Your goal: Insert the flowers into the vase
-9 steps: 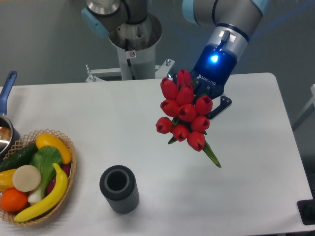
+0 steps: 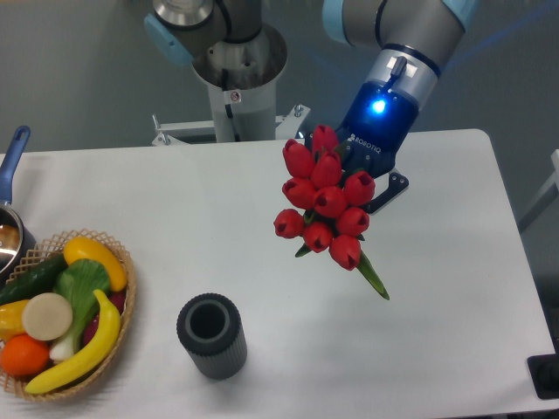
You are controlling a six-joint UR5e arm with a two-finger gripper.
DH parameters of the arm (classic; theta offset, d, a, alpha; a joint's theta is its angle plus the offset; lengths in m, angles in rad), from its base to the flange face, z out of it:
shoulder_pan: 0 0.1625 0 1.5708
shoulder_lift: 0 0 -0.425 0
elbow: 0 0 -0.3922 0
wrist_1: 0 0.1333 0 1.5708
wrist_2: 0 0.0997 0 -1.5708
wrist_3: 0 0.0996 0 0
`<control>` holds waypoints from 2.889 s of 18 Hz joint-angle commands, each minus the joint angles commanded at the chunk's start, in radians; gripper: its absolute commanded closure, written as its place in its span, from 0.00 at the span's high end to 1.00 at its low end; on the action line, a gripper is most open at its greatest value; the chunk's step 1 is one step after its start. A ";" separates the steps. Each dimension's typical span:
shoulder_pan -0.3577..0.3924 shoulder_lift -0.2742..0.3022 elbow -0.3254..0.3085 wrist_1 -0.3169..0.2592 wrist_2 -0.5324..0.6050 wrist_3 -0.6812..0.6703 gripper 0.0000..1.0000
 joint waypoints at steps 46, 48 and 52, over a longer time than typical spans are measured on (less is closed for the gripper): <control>-0.255 -0.301 0.218 0.049 -0.376 0.031 0.43; -0.255 -0.322 0.218 0.049 -0.374 0.031 0.43; -0.255 -0.339 0.215 0.049 -0.376 0.031 0.43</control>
